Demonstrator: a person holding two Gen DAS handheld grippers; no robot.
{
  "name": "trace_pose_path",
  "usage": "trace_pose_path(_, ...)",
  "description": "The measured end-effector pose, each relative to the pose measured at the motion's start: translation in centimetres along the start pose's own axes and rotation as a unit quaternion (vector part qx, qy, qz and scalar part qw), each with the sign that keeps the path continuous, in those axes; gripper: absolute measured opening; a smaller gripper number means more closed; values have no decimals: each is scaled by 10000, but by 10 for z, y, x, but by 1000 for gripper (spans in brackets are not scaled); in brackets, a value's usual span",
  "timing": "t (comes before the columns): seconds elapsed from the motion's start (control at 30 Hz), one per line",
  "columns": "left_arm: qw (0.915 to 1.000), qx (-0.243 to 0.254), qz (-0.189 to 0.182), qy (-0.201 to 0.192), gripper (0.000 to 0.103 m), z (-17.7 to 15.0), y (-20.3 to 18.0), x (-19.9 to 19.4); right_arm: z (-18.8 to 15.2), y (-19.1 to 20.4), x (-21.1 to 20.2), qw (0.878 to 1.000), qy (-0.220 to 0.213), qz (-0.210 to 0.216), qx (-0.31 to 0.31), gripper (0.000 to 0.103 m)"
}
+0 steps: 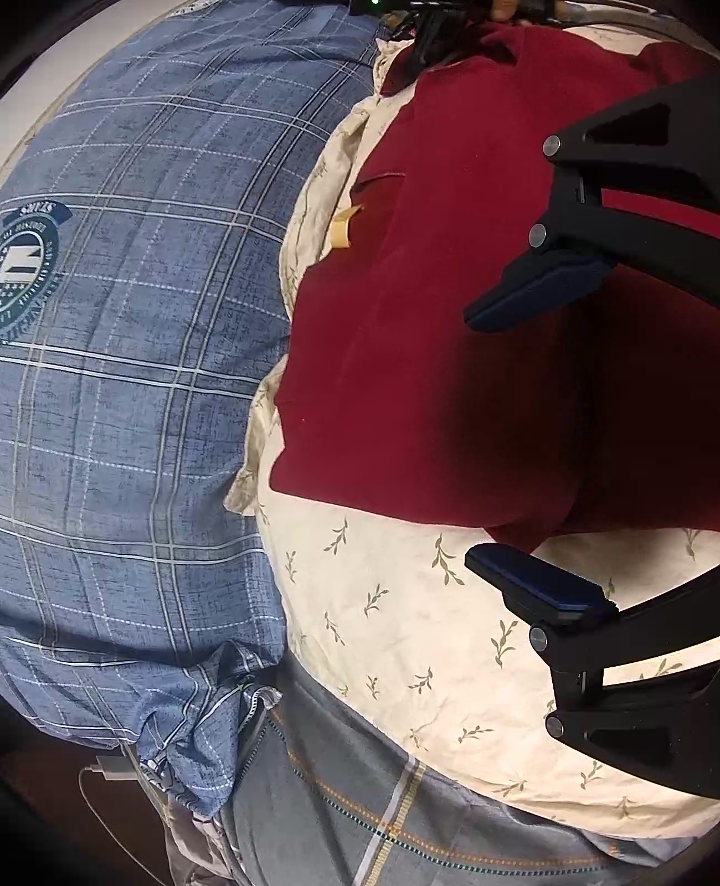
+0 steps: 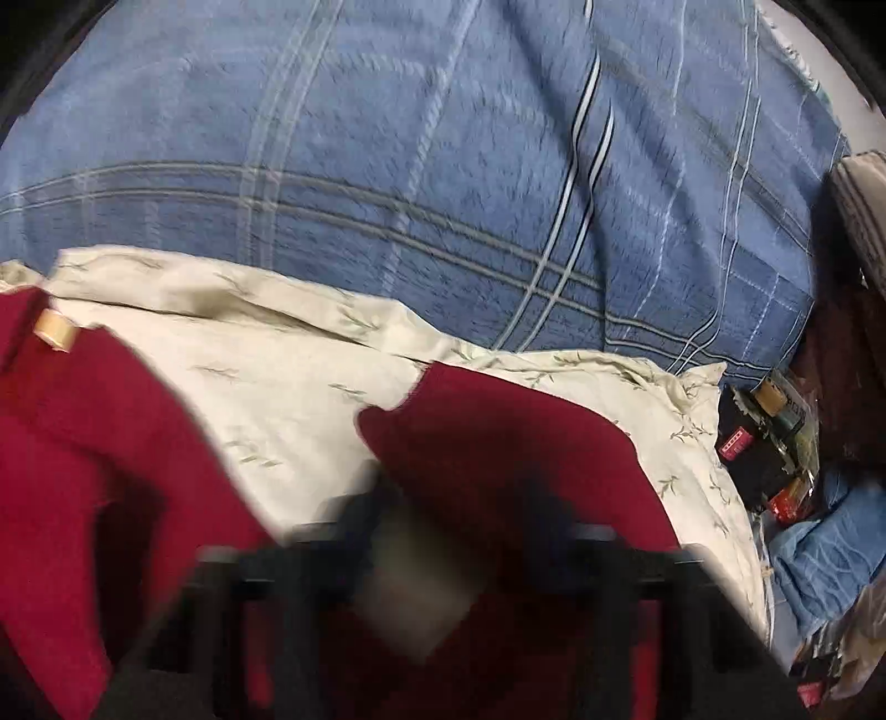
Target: Fold small clothes
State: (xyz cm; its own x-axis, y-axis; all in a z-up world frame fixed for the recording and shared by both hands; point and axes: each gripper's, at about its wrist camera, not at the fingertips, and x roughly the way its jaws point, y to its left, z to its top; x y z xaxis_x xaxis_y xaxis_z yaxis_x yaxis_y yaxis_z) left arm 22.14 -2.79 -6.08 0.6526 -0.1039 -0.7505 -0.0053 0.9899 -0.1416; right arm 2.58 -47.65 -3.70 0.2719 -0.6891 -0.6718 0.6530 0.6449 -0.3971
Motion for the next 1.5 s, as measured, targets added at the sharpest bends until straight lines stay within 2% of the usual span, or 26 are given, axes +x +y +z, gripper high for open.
trace_pose_path(0.07,10000,-28,-4,-9,78,1,1,-1,2,-23,-17,9962,-209,570,625,4)
trace_pose_path(0.17,9999,-92,-47,-87,78,4,4,-7,6,-52,-75,9749,-741,1772,1129,4)
trace_pose_path(0.23,9998,-139,-103,-134,78,4,5,-13,11,-61,-121,9598,-1108,2360,1042,3)
trace_pose_path(0.33,9994,-173,-127,-284,78,4,9,-25,23,-62,-182,9271,-1381,3405,734,3)
trace_pose_path(0.37,9992,-186,-116,-349,78,4,11,-29,28,-57,-205,9128,-1479,3771,515,4)
trace_pose_path(0.4,9988,-216,-112,-422,78,3,14,-34,32,-51,-216,9028,-1524,4002,378,4)
trace_pose_path(0.5,9978,-366,-53,-550,78,3,26,-43,42,-20,-249,8607,-1524,4853,-199,4)
trace_pose_path(0.57,9968,-545,-62,-589,78,3,37,-48,47,10,-259,8418,-1405,5176,-607,4)
trace_pose_path(0.67,9940,-837,-32,-707,78,4,52,-56,58,68,-254,8250,-1038,5428,-1185,4)
trace_pose_path(0.77,9904,-1129,7,-800,78,5,67,-59,64,134,-221,8170,-486,5521,-1591,4)
trace_pose_path(0.8,9899,-1185,20,-783,78,6,70,-58,66,161,-204,8177,-271,5491,-1706,4)
trace_pose_path(0.87,9902,-1209,34,-700,78,6,72,-54,66,205,-162,8272,158,5294,-1879,4)
trace_pose_path(0.9,9906,-1189,33,-678,78,8,71,-52,61,225,-140,8352,343,5138,-1932,5)
trace_pose_path(0.93,9912,-1144,29,-669,78,9,69,-50,58,243,-117,8470,482,4930,-1930,10)
trace_pose_path(1.0,9927,-998,20,-673,78,13,64,-47,56,256,-87,8670,595,4650,-1691,12)
trace_pose_path(1.03,9934,-926,18,-680,78,15,61,-45,56,255,-74,8767,619,4544,-1450,22)
trace_pose_path(1.07,9940,-850,25,-686,78,16,58,-44,59,247,-64,8857,618,4458,-1137,38)
trace_pose_path(1.13,9946,-791,24,-665,78,17,57,-43,61,215,-61,9017,465,4268,-510,44)
trace_pose_path(1.2,9947,-829,-17,-612,78,17,59,-42,59,186,-75,9025,227,4297,-191,45)
trace_pose_path(1.3,9937,-900,42,-665,78,16,59,-43,38,156,-110,9015,-195,4311,-319,44)
trace_pose_path(1.37,9932,-968,89,-635,78,14,59,-41,22,164,-123,8978,-194,4356,-617,44)
trace_pose_path(1.43,9938,-977,47,-524,78,11,56,-37,7,192,-127,9020,-130,4190,-1030,44)
trace_pose_path(1.5,9946,-913,75,-482,78,9,53,-36,-6,219,-125,9167,-288,3677,-1536,42)
